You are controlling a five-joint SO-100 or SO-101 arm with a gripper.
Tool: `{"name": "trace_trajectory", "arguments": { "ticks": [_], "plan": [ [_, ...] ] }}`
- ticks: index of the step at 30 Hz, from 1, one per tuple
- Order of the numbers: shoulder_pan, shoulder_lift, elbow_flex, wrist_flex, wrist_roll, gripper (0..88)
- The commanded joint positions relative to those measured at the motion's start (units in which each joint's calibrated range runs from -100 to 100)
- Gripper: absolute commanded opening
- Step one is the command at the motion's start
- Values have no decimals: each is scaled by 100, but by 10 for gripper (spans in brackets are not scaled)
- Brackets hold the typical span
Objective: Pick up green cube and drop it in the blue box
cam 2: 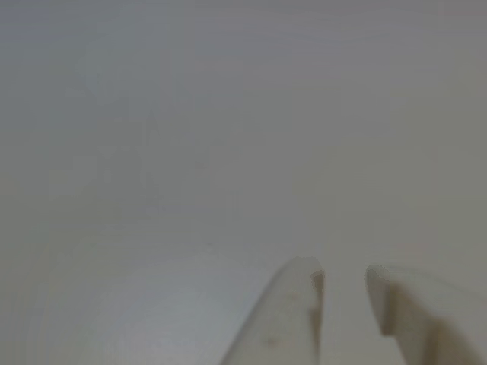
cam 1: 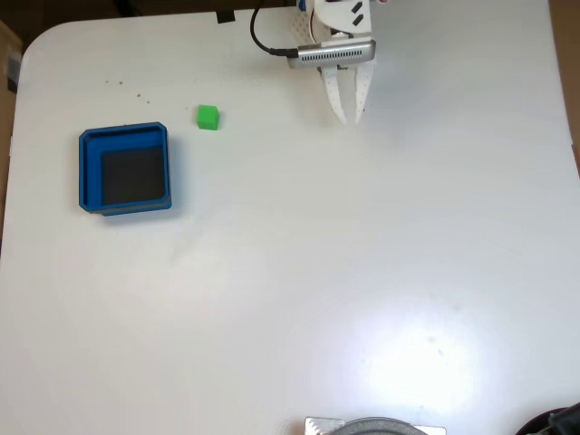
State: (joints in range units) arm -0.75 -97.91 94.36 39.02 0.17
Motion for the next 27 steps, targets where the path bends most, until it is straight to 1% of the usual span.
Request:
{"name": "trace_trajectory", "arguments": {
  "ticks": [1, 21, 27],
  "plan": [
    [-17, -92, -127, -106, -5, 12],
    [52, -92, -118, -90, 29, 12],
    [472, -92, -118, -90, 29, 12]
  ]
}}
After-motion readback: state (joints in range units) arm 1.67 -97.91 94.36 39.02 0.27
